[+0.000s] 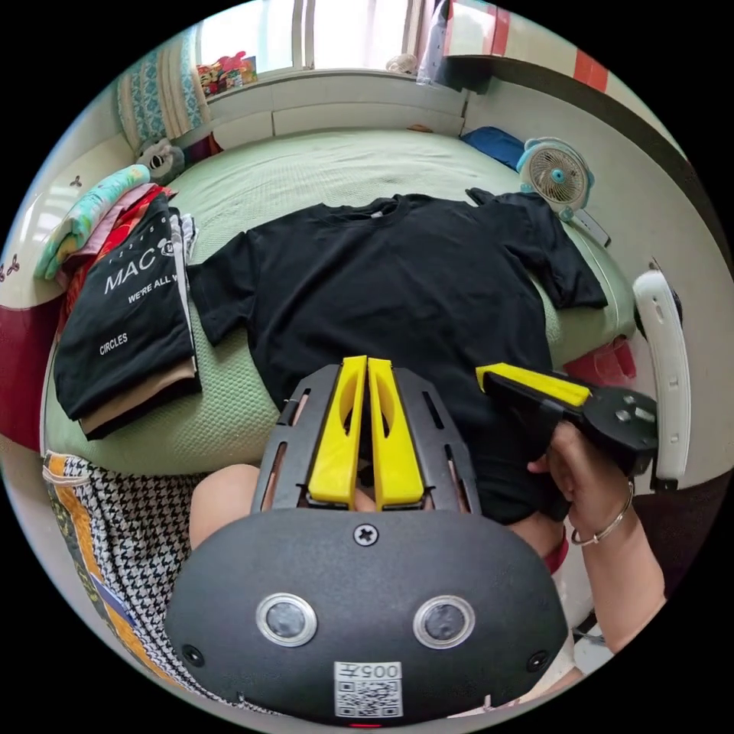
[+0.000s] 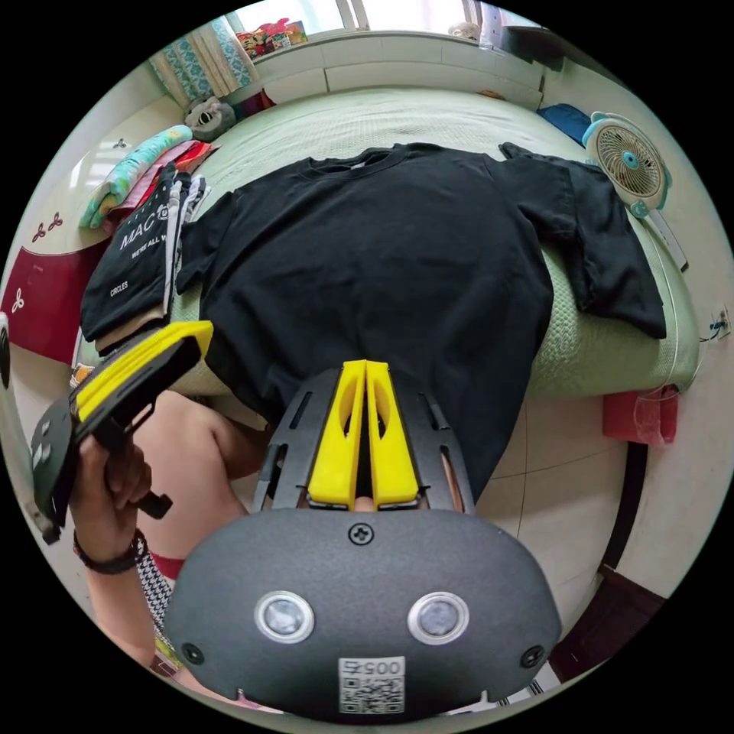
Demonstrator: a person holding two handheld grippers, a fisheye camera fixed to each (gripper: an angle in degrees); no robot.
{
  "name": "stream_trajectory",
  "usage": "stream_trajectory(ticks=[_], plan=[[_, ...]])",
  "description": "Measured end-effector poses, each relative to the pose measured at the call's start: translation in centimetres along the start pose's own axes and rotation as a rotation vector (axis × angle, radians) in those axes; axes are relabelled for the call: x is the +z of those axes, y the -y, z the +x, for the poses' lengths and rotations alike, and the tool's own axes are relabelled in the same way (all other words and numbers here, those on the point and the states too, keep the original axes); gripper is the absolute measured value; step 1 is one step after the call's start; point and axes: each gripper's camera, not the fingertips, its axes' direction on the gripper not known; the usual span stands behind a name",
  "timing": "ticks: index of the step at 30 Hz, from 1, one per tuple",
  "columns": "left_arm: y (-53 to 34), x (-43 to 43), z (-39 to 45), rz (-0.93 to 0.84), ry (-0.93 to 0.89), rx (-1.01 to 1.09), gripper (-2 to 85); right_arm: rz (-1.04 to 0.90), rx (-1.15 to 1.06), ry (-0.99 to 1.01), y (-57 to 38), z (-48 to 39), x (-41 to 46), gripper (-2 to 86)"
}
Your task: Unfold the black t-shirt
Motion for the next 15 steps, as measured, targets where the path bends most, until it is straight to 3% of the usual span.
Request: stream_trajectory(ticks=[6, 9, 15], plan=[[0.4, 2.5, -2.8, 0.024, -0.056, -0.011, 7.2, -0.002, -0.009, -0.021, 0.3, -1.4, -0.1, -0.9], [0.2, 4.1, -2.9, 0.029, -0.092, 0.077, 4.2, -0.015, -0.034, -0.080, 0.4, -2.8, 0.1, -0.9], [-0.1, 5.6, -4.7, -0.011, -0.163, 0.047, 0.2, -0.023, -0.068, -0.141, 0.5, -4.8, 0.1, -0.9]])
